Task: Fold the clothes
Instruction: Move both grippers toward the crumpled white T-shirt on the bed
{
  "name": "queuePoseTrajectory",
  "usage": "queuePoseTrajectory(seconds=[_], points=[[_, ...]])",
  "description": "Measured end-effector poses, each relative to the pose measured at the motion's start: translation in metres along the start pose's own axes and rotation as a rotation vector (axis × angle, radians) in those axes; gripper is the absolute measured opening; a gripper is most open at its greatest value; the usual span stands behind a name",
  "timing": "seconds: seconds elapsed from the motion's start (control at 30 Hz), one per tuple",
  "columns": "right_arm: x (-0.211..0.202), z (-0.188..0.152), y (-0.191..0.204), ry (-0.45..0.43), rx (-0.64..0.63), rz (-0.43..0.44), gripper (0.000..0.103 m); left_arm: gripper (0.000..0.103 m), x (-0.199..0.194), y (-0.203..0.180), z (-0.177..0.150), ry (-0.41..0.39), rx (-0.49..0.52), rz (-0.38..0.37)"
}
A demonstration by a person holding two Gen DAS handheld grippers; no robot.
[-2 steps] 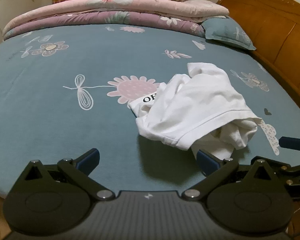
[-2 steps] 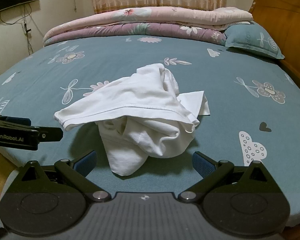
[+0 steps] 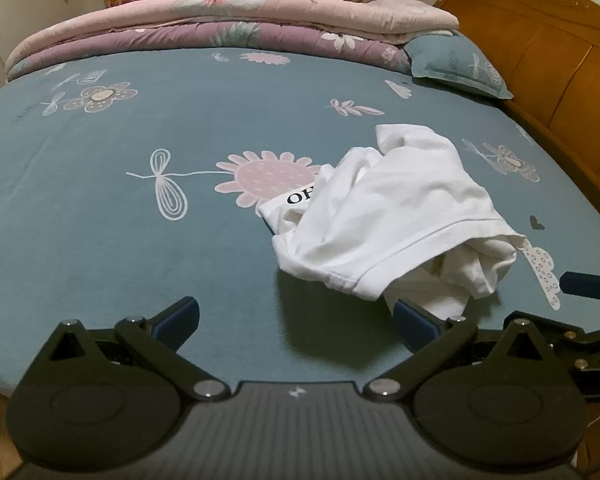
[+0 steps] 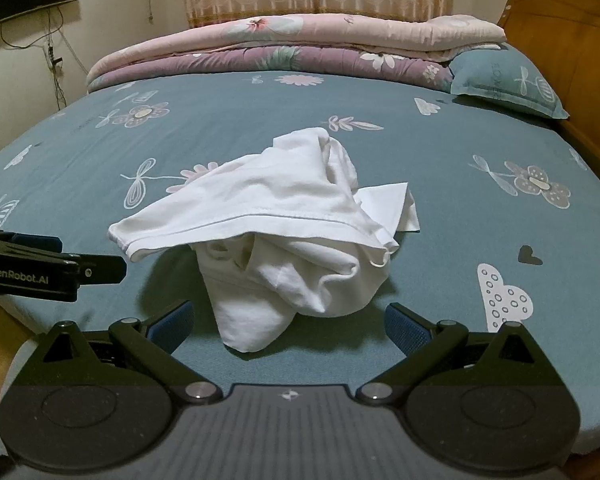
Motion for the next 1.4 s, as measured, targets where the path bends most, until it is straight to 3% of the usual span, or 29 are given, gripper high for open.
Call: queuePoseTrajectory(seconds=[1.4], points=[[0.01,0.0,-0.025,0.025,0.044,-0.073,0.103,0.102,0.011,-0.01,-0.003,0.025,0.092,0.016]])
Point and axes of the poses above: each gripper's, at about its wrist camera, not at the fingertips, and x roughly the way its jaws point, y to its left, z to its top, the point moved 10 cm from there along x, roughly the way its jaws point, and after that the axes turned 13 degrees about -y, right-handed, at the moved point
